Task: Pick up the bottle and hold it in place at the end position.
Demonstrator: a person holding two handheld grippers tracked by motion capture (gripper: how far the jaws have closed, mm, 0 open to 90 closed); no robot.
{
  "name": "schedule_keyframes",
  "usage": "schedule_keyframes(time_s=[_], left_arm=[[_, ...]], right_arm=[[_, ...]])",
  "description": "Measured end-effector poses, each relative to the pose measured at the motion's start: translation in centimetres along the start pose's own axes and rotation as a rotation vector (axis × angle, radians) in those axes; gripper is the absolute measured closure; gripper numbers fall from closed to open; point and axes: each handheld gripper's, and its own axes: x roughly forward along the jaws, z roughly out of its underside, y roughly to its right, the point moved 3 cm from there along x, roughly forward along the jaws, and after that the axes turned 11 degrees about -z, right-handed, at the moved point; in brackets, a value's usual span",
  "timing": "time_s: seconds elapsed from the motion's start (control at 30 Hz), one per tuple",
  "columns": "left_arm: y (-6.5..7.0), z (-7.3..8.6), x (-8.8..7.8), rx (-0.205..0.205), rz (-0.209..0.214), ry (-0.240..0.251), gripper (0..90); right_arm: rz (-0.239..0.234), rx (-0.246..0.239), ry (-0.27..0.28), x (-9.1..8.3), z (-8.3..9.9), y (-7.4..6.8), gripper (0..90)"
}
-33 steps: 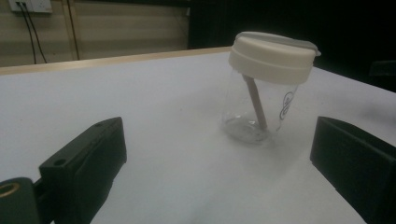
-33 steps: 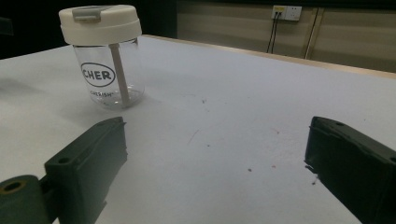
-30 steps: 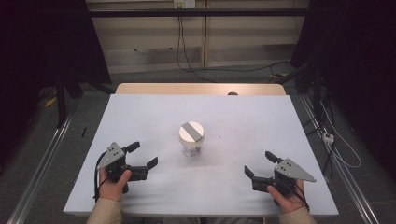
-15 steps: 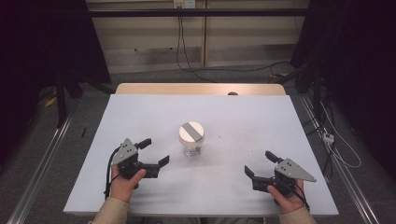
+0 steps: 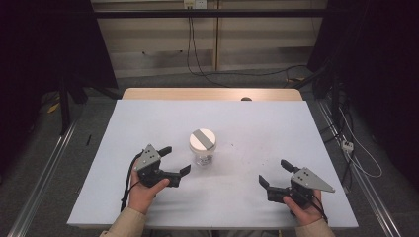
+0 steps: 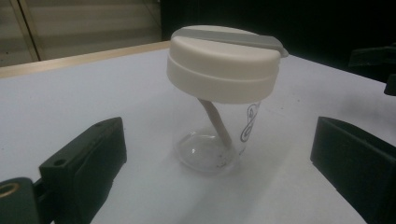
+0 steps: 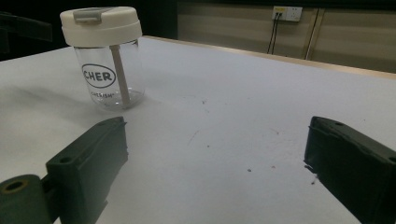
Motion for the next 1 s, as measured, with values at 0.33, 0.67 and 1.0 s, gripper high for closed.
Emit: schedule_keyframes(time_s=[0.33, 0.67, 1.0], left_arm=[[0.5, -0.2, 1.4, -0.003, -0.013, -0.010, 3.2], [0.9, -0.4, 2.7, 0.004, -0.020, -0.019, 3.4], [1.3, -0.3, 4.3, 0.008, -0.028, -0.046, 3.7]], right_arm=[[0.000, -0.002, 0.001, 0.0, 0.0, 0.0, 5.6], [-0.002, -0.004, 0.002, 0.0, -0.1, -0.1, 5.6], [-0.001, -0.005, 0.003, 0.0, -0.1, -0.1, 5.7]])
